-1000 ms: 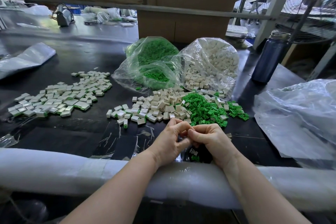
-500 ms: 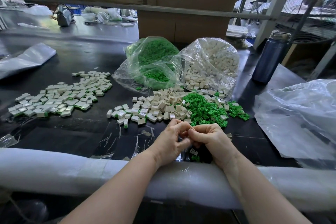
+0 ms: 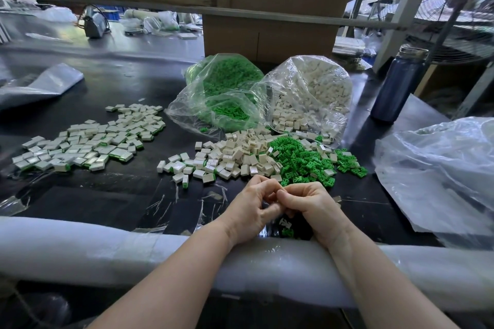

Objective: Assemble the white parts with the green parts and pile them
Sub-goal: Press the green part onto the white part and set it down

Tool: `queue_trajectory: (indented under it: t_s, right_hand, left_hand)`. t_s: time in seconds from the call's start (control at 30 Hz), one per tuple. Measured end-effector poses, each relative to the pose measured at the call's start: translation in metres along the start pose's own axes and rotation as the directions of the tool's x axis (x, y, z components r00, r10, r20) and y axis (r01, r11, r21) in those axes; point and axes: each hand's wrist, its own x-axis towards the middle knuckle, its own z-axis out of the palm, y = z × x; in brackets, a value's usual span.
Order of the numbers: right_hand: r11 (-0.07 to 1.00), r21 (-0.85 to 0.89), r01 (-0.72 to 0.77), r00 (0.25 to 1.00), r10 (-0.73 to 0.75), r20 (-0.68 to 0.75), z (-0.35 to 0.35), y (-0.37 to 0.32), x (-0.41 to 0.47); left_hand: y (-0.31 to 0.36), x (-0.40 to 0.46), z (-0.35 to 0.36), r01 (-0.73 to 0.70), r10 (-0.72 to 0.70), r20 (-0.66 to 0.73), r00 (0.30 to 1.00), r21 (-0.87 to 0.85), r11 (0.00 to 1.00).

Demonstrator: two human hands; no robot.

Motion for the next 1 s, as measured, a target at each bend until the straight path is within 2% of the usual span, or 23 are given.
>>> queue_trajectory:
  t_s: [0.47, 0.77, 1.0]
  right_hand:
    - [1.000, 0.031, -0.001, 1.000, 0.001, 0.003, 0.0007, 0.0006, 0.0008]
    - [0.998, 0.061, -0.009, 0.998, 0.006, 0.055, 0.0007, -0.0003, 0.0006]
    - [0.999, 0.036, 0.000, 1.000, -0.001, 0.025, 0.0007, -0.0007, -0.0008]
  left_hand:
    - [0.0015, 0.0003, 0.0001, 0.007, -0.007, 0.001, 1.000, 0.012, 1.000]
    - [0.0020, -0.0011, -0.0013, 0.019, -0.019, -0.013, 1.000, -0.001, 1.000]
    - [0.0023, -0.0010, -0.0003, 0.025, -0.025, -0.006, 1.000, -0.009, 1.000]
